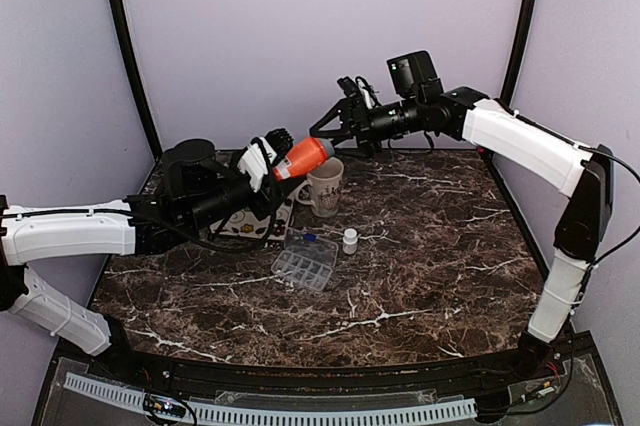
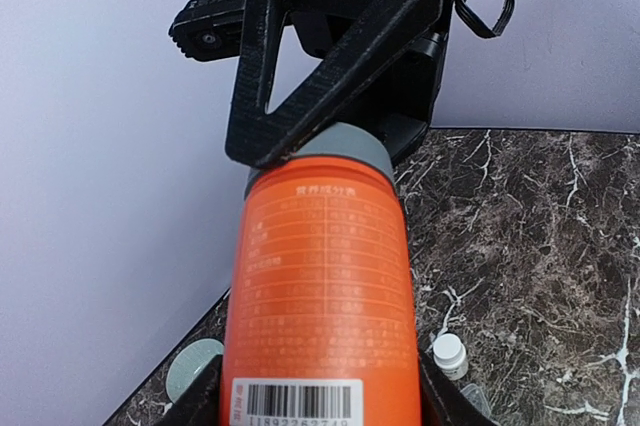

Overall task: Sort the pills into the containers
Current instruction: Screw the lid of the pill bottle onto the pill bottle.

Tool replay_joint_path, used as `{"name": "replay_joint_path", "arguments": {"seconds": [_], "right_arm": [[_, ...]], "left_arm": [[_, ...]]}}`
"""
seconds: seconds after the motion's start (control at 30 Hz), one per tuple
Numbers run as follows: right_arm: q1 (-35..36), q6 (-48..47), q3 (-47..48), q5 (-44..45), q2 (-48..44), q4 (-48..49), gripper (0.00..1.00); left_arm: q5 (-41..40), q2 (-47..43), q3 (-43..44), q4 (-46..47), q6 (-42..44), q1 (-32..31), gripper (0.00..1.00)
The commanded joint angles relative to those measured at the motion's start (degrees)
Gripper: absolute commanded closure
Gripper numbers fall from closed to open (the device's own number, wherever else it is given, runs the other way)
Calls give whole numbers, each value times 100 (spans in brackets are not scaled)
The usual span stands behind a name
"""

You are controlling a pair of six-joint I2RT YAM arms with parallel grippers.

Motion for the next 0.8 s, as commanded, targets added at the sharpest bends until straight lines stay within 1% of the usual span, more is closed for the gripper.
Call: {"name": "replay_joint_path", "arguments": {"seconds": [0.0,0.33,0.43,0.6,0.77], "right_arm": [[15,-82,-117,163,-373,120,25],[6,-178,-282,232,-623,114,24],[4,-330,-292,318,-702,-10,24],[4,-719,-250,501,-800,-266,24],[4,-1109,-341,612,-914,-325,24]], "left_arm": [[220,-309,167,80,-335,76,100],[409,-328,194,-170,-653,258,100],[661,-376,211,-283,-947,444,100],[2186,-304,409,-618,-1864,1204,100],[3746,88,808,-891,-2519,1678,100]]}}
